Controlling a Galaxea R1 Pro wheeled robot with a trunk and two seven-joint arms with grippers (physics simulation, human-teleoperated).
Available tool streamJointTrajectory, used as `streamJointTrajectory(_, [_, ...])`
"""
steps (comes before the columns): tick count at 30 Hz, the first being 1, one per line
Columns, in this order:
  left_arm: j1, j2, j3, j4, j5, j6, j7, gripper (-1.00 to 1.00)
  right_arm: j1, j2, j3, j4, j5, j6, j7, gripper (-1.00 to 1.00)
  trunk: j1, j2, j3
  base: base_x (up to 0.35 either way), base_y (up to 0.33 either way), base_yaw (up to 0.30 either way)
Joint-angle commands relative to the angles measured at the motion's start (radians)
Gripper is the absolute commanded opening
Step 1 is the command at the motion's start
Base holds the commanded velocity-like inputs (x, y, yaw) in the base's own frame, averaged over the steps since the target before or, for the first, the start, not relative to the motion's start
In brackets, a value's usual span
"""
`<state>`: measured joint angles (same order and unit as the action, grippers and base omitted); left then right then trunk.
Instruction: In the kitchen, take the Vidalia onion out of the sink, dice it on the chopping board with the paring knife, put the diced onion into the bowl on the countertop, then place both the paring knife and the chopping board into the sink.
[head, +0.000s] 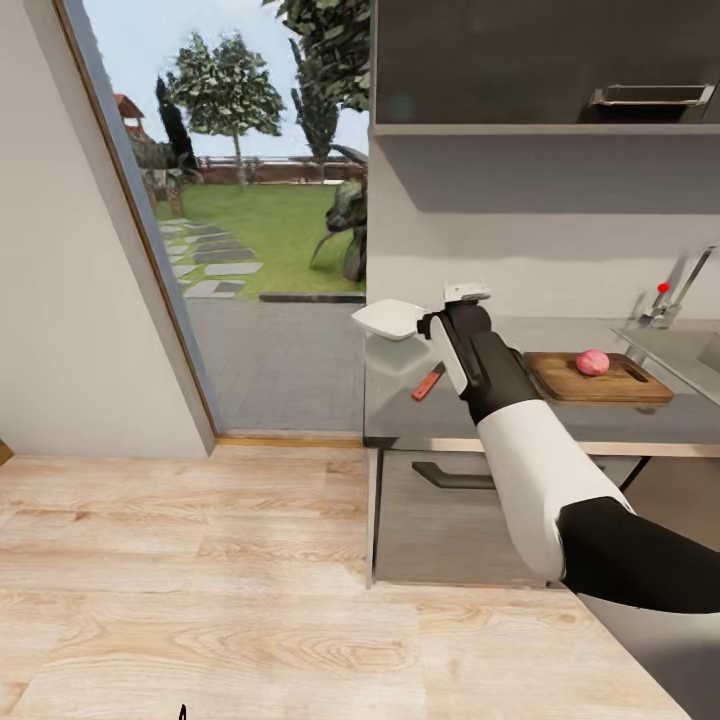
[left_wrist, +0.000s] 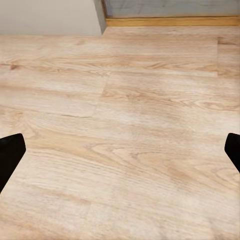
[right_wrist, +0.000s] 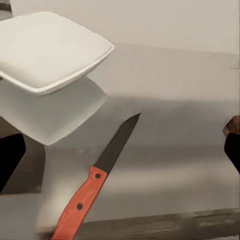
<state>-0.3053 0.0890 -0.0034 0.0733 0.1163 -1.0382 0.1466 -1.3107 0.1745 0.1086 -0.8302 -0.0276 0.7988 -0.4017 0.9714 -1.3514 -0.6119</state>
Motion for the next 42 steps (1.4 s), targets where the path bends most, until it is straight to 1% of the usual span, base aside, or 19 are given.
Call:
streamJointTrajectory(1, [-0.002,0.0,-0.001,0.003,0.005,-0.005,-0.002,1.0,-0.001,0.0,-0.006,0.006,-0.003,-0.001,-0.005,1.0,0.0,-0.001,-0.001,0.0,0.0,0.0])
streamJointTrajectory(3, [-0.002,0.0,-0.001,0.003,0.005,-0.005,-0.002,1.0,-0.001,0.0,-0.034,0.019,-0.003,-0.013,-0.005,1.0,0.0,-0.001,-0.001,0.0,0.0,0.0])
streamJointTrajectory(4, [-0.002,0.0,-0.001,0.003,0.005,-0.005,-0.002,1.0,-0.001,0.0,-0.041,0.023,-0.003,-0.017,-0.005,1.0,0.0,-0.001,-0.001,0.0,0.0,0.0])
streamJointTrajectory(9, [-0.002,0.0,-0.001,0.003,0.005,-0.005,-0.002,1.0,-0.001,0.0,-0.054,0.029,-0.003,-0.024,-0.005,1.0,0.0,-0.001,-0.001,0.0,0.0,0.0])
streamJointTrajectory(16, [-0.002,0.0,-0.001,0.003,0.005,-0.005,-0.002,1.0,-0.001,0.0,-0.055,0.03,-0.003,-0.024,-0.005,1.0,0.0,-0.001,-0.001,-0.016,0.001,0.0])
streamJointTrajectory(23, [-0.002,0.0,-0.001,0.003,0.005,-0.006,-0.002,1.0,-0.001,0.0,-0.055,0.043,-0.003,-0.025,-0.005,1.0,0.0,-0.001,-0.001,-0.206,0.061,0.0])
streamJointTrajectory(27, [-0.002,0.0,-0.001,0.004,0.005,-0.006,-0.002,1.0,-0.001,0.0,-0.055,0.054,-0.003,-0.027,-0.005,1.0,0.0,-0.001,-0.001,-0.077,0.027,0.0])
streamJointTrajectory(29, [-0.002,0.0,-0.001,0.004,0.005,-0.005,-0.002,1.0,-0.001,0.0,-0.055,0.064,-0.003,-0.038,-0.005,1.0,0.0,-0.001,-0.001,-0.022,0.008,0.0])
streamJointTrajectory(30, [-0.002,0.0,-0.001,0.003,0.005,-0.006,-0.002,1.0,-0.001,0.0,-0.055,0.086,-0.003,-0.064,-0.005,1.0,0.0,-0.001,-0.001,-0.005,0.002,0.0])
streamJointTrajectory(37, [-0.002,0.0,-0.001,0.004,0.005,-0.005,-0.002,1.0,-0.001,0.0,-0.055,0.123,-0.005,-0.075,-0.002,1.0,0.0,-0.001,-0.001,-0.001,0.0,0.0])
streamJointTrajectory(42, [-0.002,0.0,-0.001,0.003,0.005,-0.005,-0.002,1.0,-0.001,0.0,-0.054,0.131,-0.005,-0.079,-0.003,1.0,0.0,-0.001,-0.001,0.0,0.0,0.0])
